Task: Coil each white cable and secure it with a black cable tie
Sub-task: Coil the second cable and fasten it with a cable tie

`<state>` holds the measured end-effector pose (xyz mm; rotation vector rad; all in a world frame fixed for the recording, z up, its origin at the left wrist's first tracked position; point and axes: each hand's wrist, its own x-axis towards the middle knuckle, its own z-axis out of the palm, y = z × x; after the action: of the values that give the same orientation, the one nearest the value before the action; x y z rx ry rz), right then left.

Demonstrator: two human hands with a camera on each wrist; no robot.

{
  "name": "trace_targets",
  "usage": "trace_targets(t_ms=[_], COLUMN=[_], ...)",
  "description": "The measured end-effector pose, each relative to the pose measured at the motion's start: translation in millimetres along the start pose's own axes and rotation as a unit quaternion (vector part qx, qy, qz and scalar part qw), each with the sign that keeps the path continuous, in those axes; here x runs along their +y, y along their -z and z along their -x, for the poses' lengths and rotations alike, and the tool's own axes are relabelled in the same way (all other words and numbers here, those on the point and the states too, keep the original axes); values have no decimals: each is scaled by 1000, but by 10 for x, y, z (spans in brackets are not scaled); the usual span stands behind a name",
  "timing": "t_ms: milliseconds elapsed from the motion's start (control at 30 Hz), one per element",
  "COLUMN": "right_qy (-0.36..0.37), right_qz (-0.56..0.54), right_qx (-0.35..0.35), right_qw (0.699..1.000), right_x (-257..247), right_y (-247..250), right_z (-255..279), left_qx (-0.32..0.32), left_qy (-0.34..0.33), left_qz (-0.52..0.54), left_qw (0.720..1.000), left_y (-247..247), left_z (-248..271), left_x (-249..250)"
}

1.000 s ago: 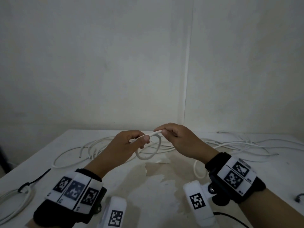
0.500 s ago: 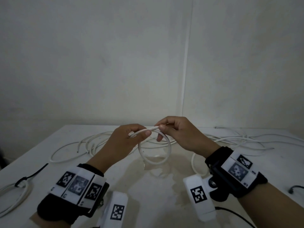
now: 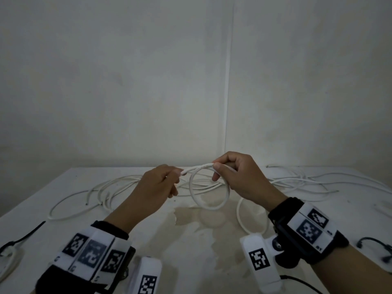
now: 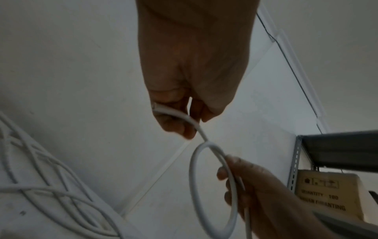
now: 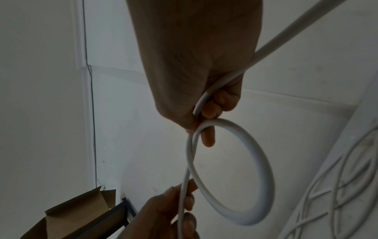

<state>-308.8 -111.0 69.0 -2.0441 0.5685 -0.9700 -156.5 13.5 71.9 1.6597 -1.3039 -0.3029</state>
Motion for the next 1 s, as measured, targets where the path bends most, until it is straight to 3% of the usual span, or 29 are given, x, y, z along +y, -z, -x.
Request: trace_targets(t_ms=[133, 233, 333, 467, 633, 733, 833, 1000], right_qy=[-13, -18, -10, -11, -14, -7, -2, 4], right_qz=[24, 2, 2, 8, 2, -5, -11, -40], right_qx=[16, 26, 18, 19, 23, 27, 26, -3], right_qw=[1000, 999, 1000, 1000, 1000, 1000, 1000, 999], right_x=[58, 39, 14, 11, -10, -23, -22, -80], right_y=[41, 41, 40, 31, 21, 5, -22, -122], right_z=[32, 54, 79, 96, 105, 112, 130, 199], left_qx=[-50, -36, -34, -56, -39, -37, 9, 76], left_qy=[46, 88, 100, 90, 65, 62, 60, 12], left_qz=[122, 240, 277, 251, 192, 237, 251, 52], left_qw=[990, 966, 955, 962, 978, 969, 966, 996], left_y=[63, 36, -13, -70, -109, -169, -205, -255], left_z=[16, 5, -11, -3, -24, 8, -4, -20], left_x=[12, 23, 30, 5, -40, -12, 43, -34])
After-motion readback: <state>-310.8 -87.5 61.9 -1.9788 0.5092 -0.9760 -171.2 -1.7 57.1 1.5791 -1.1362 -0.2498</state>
